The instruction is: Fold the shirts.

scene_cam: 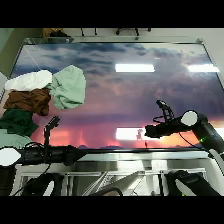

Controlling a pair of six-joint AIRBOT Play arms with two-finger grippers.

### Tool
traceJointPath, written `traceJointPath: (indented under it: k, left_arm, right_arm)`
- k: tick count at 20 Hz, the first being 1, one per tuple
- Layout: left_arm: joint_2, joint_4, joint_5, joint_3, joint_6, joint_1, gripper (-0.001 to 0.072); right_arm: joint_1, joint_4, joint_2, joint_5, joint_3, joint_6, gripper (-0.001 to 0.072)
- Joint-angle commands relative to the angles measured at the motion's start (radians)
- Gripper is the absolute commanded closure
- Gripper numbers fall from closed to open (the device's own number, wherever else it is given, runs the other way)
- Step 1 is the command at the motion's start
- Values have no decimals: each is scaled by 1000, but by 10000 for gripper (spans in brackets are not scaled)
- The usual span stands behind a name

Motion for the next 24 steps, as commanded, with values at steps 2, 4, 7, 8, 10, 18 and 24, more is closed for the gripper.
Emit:
traceJointPath:
  k: [2,4,7,8,10,18,24]
  left_arm:
    - [1,0,0,0,0,-1,694]
    - [1,0,0,0,0,0,694]
    - [1,0,0,0,1,0,693]
    - [1,1,0,0,1,-1,694]
    - [1,1,0,0,0,-1,693]
    - [-5,19,286,0,0,0,693]
    - [-266,119,669,109,89,210,549]
  right_arm:
    - [1,0,1,0,0,0,690]
    - [1,0,1,0,0,0,689]
    - [1,0,1,0,0,0,689]
    - [1,0,1,0,0,0,689]
    - [1,0,1,0,0,0,689]
    - [1,0,0,-10,0,1,689]
    - [1,44,-22,-90,0,1,686]
